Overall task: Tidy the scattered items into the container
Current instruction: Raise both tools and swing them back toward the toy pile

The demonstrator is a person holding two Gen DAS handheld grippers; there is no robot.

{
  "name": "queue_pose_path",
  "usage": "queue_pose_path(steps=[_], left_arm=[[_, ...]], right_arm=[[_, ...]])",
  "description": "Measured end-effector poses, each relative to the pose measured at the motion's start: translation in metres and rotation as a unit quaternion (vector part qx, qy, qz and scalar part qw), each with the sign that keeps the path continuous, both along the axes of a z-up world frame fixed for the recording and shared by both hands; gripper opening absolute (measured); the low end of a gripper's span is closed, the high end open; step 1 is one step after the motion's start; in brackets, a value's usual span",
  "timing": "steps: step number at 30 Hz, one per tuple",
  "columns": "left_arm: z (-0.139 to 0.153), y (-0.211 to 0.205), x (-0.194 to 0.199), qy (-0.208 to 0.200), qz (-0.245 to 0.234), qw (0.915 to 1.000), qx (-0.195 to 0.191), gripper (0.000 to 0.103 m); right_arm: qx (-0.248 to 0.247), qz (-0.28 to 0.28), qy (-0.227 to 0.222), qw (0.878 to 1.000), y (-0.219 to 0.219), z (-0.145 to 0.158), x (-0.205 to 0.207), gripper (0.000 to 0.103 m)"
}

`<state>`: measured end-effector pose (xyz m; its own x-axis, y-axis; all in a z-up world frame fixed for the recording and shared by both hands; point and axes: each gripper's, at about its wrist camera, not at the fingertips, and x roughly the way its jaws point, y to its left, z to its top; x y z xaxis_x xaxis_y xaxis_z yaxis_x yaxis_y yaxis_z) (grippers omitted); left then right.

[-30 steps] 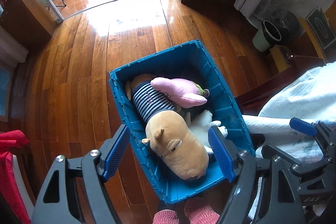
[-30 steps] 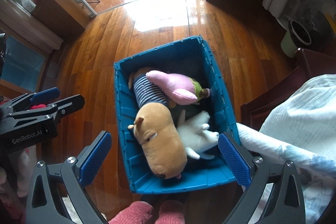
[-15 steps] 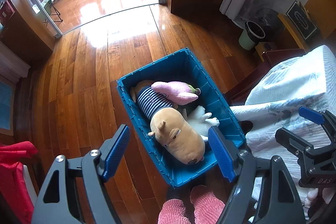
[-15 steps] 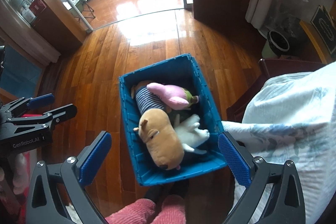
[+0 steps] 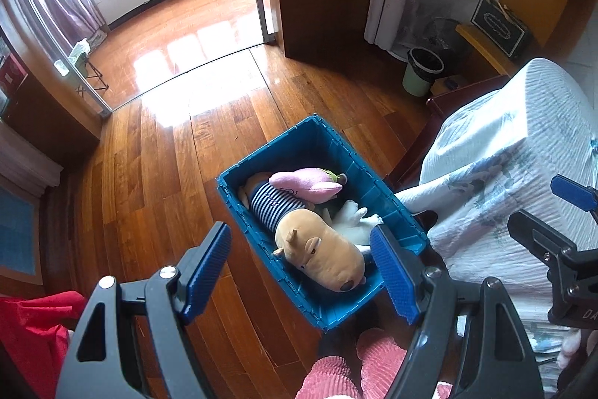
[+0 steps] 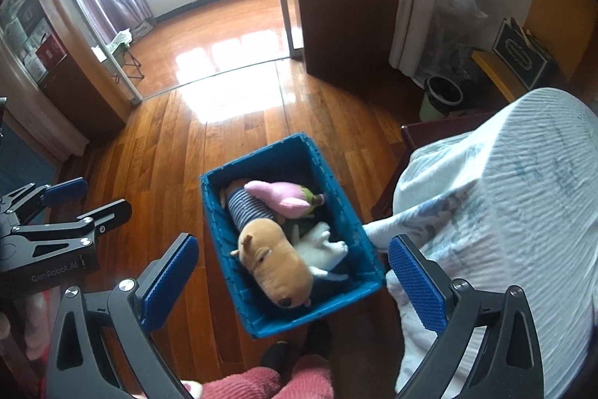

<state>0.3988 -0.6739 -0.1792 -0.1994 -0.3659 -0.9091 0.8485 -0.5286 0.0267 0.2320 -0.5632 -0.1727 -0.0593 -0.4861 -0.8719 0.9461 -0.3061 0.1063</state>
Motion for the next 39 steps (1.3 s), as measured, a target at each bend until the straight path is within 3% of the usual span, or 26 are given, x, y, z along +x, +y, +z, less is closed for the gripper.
queue_pose_path(steps=[9,18,29,39], left_arm=[[0.019,0.043,-0.028,0.01,-0.087,0.996,-0.016,0.077],[0.041,0.091,-0.087,0.023,-0.185,0.9818,-0.038,0.077],[0.073,0.182,-0.17,0.052,-0.29,0.9538,-0.058,0.077],[0.092,0.315,-0.265,0.08,-0.388,0.9166,-0.056,0.077]], right_arm=[[-0.018,-0.087,0.013,0.996,0.064,0.025,-0.013,0.102],[-0.021,-0.189,0.03,0.981,0.136,0.048,-0.046,0.102],[-0.039,-0.295,0.042,0.954,0.242,0.071,-0.096,0.102],[-0.044,-0.403,0.065,0.912,0.398,0.093,-0.158,0.102]])
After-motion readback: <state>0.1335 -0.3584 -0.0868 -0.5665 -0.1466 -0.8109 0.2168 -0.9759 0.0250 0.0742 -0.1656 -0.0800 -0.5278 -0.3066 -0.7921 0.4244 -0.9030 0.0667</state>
